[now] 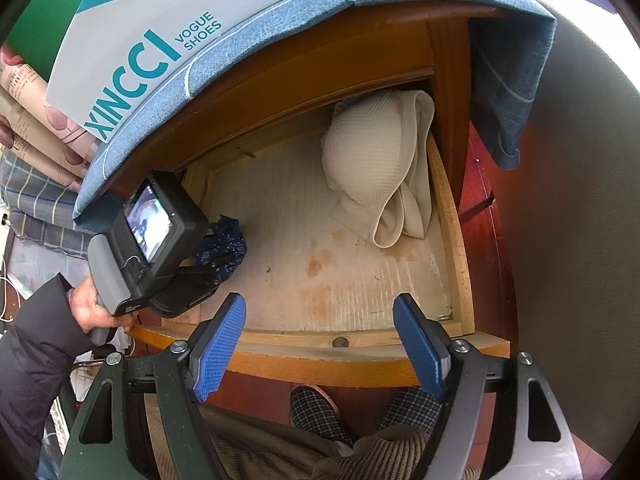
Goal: Take underwear out of drawer
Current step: 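Lift the blue patterned underwear out of the drawer with the left gripper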
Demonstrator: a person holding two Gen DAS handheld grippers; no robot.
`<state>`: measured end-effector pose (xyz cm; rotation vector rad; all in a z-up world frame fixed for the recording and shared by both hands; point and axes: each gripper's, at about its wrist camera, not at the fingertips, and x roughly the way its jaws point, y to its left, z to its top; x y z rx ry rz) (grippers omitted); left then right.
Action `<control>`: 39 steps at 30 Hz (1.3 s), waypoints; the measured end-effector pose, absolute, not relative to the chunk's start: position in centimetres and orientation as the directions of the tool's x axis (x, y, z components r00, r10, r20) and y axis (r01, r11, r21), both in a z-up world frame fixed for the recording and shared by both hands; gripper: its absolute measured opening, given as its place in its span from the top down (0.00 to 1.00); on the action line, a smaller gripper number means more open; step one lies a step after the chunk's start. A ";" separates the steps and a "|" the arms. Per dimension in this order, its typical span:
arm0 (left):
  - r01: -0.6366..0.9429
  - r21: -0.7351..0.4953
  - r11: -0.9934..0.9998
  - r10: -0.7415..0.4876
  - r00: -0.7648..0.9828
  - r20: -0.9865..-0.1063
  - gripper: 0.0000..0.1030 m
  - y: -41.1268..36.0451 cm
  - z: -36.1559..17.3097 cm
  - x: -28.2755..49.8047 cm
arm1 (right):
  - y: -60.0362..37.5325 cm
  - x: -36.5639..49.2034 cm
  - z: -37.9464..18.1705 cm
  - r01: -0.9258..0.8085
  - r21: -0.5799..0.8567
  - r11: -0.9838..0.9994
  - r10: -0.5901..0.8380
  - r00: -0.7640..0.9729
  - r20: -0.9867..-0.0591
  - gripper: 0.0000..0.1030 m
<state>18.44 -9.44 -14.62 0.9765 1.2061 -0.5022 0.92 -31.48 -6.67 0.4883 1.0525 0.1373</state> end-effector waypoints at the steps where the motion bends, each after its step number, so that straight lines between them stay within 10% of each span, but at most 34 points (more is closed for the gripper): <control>1: 0.768 0.361 0.529 0.161 0.327 -0.931 0.72 -9.2 -14.4 18.4 | -31.5 0.9 -6.7 0.121 0.450 0.885 0.338 0.498 -0.799 0.28; 22: 0.593 0.344 0.728 0.095 0.409 -0.907 0.72 -8.5 -12.4 18.0 | -31.3 0.9 -6.7 0.120 0.439 0.890 0.330 0.494 -0.804 0.28; 39: 0.214 0.074 0.974 -0.044 0.499 -0.865 0.72 -5.0 -4.3 13.4 | -31.1 1.0 -7.1 0.115 0.405 0.907 0.311 0.466 -0.828 0.28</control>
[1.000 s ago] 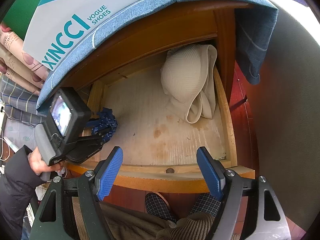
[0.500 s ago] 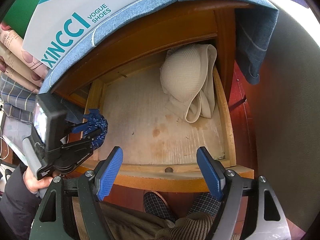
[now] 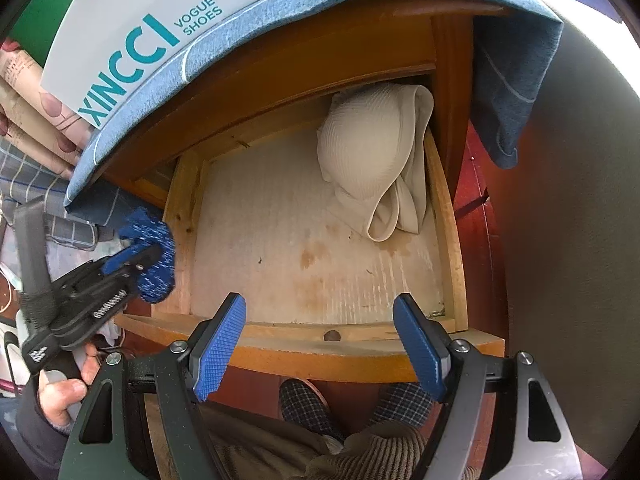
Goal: Take underwear out of drawer
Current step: 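Lift the blue patterned underwear out of the drawer with the left gripper, then reach the right gripper into the drawer and grasp the beige padded bra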
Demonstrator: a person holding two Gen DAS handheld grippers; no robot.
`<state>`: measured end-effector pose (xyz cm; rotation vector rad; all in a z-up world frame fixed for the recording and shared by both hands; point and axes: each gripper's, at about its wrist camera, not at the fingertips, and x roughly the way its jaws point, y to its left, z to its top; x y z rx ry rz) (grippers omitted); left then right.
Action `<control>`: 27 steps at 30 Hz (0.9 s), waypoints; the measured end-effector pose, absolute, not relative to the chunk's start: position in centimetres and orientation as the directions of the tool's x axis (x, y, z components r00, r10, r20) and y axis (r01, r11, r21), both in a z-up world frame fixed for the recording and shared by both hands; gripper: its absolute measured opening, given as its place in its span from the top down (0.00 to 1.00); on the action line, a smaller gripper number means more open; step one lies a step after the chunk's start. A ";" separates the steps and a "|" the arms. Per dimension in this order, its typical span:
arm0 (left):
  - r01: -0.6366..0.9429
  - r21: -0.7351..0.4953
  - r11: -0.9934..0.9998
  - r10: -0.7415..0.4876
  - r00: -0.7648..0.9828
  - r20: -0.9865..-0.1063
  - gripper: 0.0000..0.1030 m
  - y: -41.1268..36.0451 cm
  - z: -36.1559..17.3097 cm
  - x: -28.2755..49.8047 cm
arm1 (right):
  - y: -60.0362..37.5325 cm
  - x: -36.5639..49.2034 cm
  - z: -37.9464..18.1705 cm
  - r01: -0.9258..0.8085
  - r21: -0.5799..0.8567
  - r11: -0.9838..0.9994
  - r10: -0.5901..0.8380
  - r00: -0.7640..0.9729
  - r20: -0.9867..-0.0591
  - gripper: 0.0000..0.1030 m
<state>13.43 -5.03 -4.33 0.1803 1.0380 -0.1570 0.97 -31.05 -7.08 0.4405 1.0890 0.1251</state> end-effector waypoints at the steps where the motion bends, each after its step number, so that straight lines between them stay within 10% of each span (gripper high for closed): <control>1: 0.198 0.062 0.978 -0.047 0.506 -0.861 0.72 -4.7 -3.6 12.8 | -31.0 1.0 -7.1 0.112 0.400 0.909 0.310 0.461 -0.832 0.28; 16: 0.116 -0.064 0.991 -0.120 0.581 -0.805 0.72 -1.6 -1.0 9.7 | -26.1 5.5 -4.7 -0.249 -0.109 0.962 0.022 0.473 -0.881 0.28; 27: 0.111 -0.095 0.989 -0.142 0.584 -0.799 0.72 -1.4 -0.7 9.5 | -23.0 6.4 -9.3 -0.534 -0.592 0.603 -0.288 0.547 -0.786 0.27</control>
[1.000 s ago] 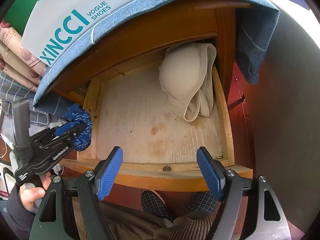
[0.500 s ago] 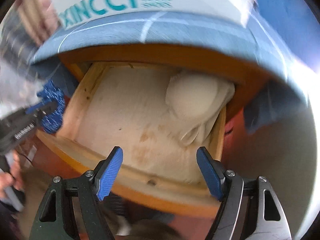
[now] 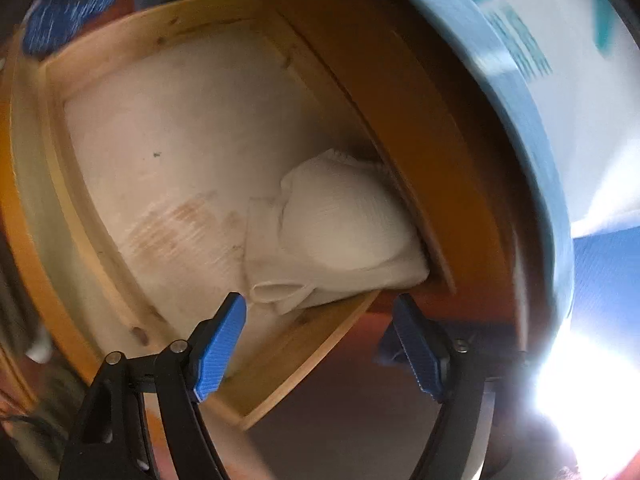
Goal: Take underwear out of drawer
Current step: 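Reach the right gripper into the drawer and grasp the beige padded bra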
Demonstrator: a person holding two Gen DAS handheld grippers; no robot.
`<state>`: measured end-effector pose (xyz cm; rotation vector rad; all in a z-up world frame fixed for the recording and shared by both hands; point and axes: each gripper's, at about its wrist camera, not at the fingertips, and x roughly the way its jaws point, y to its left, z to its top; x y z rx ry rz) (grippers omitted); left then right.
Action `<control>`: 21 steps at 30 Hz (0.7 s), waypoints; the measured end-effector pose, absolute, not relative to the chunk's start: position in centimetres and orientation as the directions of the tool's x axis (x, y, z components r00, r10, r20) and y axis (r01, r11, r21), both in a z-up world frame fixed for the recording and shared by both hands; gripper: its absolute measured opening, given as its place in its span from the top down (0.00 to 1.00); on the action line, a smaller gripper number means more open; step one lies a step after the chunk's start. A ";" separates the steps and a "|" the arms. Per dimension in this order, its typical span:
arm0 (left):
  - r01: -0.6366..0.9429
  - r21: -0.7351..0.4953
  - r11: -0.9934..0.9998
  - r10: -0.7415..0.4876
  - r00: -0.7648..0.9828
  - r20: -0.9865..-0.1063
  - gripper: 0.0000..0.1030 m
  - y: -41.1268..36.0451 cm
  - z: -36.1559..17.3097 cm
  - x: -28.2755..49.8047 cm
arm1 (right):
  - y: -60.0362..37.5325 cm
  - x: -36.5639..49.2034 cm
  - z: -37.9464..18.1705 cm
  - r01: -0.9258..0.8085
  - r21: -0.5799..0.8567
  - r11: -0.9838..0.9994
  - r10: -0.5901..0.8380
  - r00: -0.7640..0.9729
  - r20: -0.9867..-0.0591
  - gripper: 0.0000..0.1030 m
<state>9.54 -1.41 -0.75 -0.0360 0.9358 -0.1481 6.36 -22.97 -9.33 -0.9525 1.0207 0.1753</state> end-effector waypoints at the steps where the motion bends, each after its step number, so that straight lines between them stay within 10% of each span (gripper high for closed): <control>1: 0.108 -0.104 0.989 -0.147 0.581 -0.801 0.72 -1.2 -0.8 9.6 | -22.7 6.6 -9.6 -0.546 -0.609 0.575 -0.304 0.548 -0.779 0.27; 21: 0.027 -0.164 0.986 -0.147 0.598 -0.788 0.72 0.3 -0.7 9.3 | -20.7 11.8 -16.0 -0.525 -0.695 0.492 -0.410 0.565 -0.717 0.18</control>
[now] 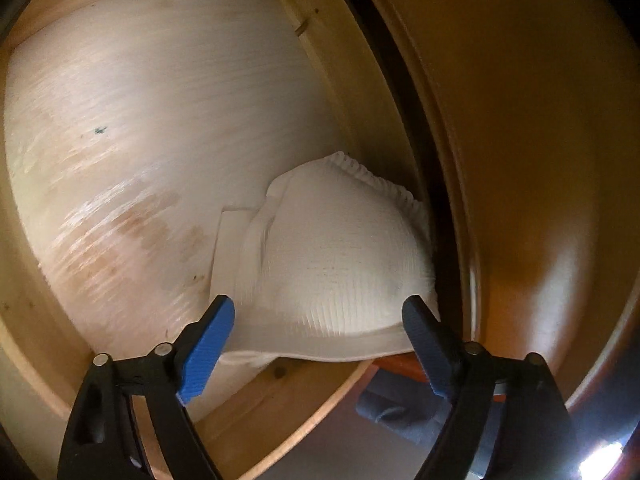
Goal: Take underwear out of drawer
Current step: 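Reach the right gripper into the drawer and grasp the beige padded bra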
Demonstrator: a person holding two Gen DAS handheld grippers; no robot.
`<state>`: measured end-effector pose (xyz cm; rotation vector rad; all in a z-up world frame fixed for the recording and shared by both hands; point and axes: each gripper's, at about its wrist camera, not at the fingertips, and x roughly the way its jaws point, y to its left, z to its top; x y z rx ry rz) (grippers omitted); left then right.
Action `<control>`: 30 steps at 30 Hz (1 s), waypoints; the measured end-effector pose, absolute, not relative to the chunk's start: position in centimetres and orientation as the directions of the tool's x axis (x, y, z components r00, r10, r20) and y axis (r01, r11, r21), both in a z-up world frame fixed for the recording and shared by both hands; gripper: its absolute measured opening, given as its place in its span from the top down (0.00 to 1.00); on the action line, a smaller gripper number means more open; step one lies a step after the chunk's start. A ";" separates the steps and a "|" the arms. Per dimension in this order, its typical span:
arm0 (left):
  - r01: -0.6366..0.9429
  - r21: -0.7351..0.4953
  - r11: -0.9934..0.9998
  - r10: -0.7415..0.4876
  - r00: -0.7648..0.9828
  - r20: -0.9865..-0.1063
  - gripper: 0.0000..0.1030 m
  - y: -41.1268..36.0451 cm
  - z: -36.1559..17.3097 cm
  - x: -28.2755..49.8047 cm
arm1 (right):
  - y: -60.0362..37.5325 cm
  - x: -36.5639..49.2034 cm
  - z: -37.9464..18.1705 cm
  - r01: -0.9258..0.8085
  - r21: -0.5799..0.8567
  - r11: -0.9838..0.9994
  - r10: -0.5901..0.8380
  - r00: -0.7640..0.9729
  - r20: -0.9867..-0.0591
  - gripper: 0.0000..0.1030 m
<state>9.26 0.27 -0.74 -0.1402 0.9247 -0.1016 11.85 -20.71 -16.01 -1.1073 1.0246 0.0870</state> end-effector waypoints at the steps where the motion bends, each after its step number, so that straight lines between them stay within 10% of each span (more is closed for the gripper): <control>1: 0.022 -0.163 0.986 -0.144 0.600 -0.787 0.72 0.3 -0.7 9.2 | -20.8 12.3 -16.3 -0.518 -0.705 0.485 -0.413 0.575 -0.707 0.18; 14: -0.008 -0.159 0.987 -0.125 0.577 -0.807 0.72 0.2 -0.9 9.7 | -22.4 14.2 -19.3 -0.512 -0.743 0.430 -0.407 0.625 -0.666 0.00; 30: -0.032 -0.146 0.989 -0.104 0.550 -0.828 0.72 -0.2 -1.5 10.7 | -23.3 12.6 -22.0 -0.477 -0.780 0.405 -0.413 0.666 -0.622 0.04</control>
